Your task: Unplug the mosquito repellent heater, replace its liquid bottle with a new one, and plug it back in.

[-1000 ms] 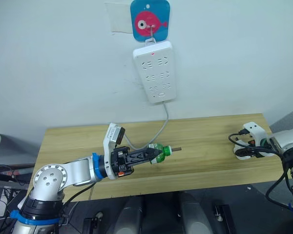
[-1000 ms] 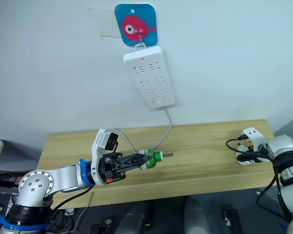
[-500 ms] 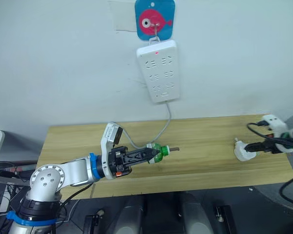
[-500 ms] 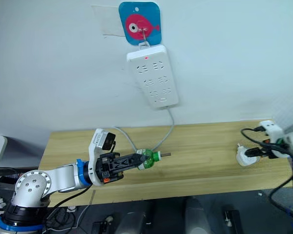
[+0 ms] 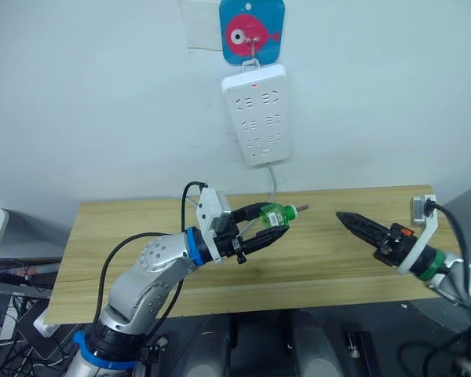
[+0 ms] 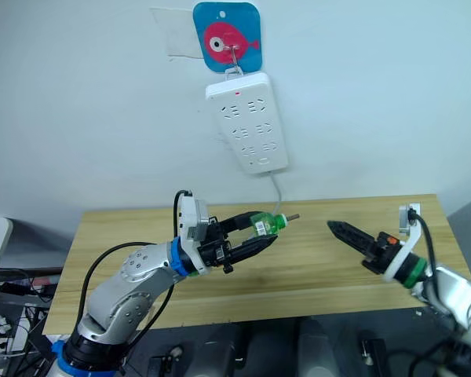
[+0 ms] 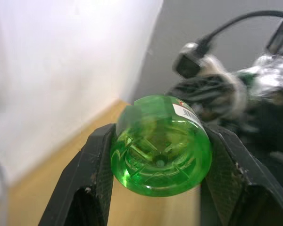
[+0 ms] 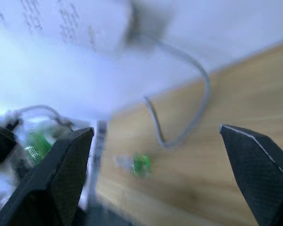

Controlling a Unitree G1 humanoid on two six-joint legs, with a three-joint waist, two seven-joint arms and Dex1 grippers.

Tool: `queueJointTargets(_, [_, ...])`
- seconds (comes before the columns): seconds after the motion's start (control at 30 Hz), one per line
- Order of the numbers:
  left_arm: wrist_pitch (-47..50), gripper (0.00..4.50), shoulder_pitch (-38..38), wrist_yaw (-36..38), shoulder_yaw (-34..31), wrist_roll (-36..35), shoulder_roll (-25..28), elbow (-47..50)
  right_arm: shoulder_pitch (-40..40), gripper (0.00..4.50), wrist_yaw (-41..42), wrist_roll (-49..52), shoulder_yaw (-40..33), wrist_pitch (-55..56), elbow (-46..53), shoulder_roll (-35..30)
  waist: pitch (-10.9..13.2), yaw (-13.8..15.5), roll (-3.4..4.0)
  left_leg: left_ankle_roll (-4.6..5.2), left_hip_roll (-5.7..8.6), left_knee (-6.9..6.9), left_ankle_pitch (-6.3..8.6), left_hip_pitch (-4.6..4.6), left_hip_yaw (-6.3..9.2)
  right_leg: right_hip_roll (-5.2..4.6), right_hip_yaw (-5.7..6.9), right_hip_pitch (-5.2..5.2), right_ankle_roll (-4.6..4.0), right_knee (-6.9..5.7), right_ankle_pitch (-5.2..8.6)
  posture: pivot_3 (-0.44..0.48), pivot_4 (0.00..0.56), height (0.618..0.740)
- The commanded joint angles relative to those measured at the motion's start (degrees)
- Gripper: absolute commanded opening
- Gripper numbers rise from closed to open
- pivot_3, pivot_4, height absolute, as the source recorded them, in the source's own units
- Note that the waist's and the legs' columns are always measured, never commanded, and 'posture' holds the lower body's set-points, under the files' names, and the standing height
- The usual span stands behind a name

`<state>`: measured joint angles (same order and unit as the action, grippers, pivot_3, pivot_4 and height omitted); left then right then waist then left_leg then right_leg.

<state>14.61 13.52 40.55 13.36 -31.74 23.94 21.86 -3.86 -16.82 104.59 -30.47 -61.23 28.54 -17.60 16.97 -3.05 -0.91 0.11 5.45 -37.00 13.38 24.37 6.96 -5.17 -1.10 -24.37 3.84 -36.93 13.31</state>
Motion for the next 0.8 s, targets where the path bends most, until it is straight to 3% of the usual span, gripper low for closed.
queueJointTargets(0.03, [-4.61,2.28,1.56,-0.08,1.32,4.32,-2.83,0.14,1.16,4.47,-15.67,8.41,8.25,15.63,10.17,3.41,0.0,-0.5,0.0,0.01,0.02,-0.01,-0.01,0.0,-0.01,0.01,0.03,0.0,0.05,0.02,-0.02,-0.175,0.303,0.74])
queueJointTargets(0.23, [-5.68,2.28,2.36,-1.21,2.4,8.13,-6.98,-1.25,-2.3,4.47,-24.39,8.41,20.51,27.05,14.52,4.97,-0.02,-1.96,-0.01,0.05,-0.04,0.06,-0.07,-0.23,-0.05,0.19,0.13,0.01,0.08,-0.13,-0.03,-0.18,0.302,0.74])
queueJointTargets(0.53, [-6.99,2.28,2.32,-1.08,2.84,11.24,-9.42,-1.86,-4.43,4.47,-24.69,8.4,26.02,33.52,13.99,1.89,-0.02,-1.97,-0.01,0.06,-0.04,0.04,-0.06,-0.26,-0.02,0.22,0.17,0.03,0.09,-0.18,-0.03,-0.162,0.309,0.74])
queueJointTargets(0.63, [-6.53,2.28,1.71,-1.17,2.86,11.41,-9.65,-1.02,-4.44,3.62,-23.87,8.41,26.94,34.11,14.05,0.75,-0.02,-1.96,-0.01,0.06,-0.04,0.06,-0.06,-0.28,-0.02,0.23,0.16,0.03,0.09,-0.19,-0.03,-0.159,0.309,0.74])
queueJointTargets(0.8, [-6.1,2.28,1.17,-1.39,2.84,11.62,-9.96,-0.58,-4.37,1.71,-23.08,8.41,28.29,34.85,14.5,-0.76,-0.02,-1.92,-0.01,0.07,-0.04,0.05,-0.06,-0.28,-0.01,0.23,0.16,0.04,0.08,-0.19,-0.03,-0.155,0.304,0.74])
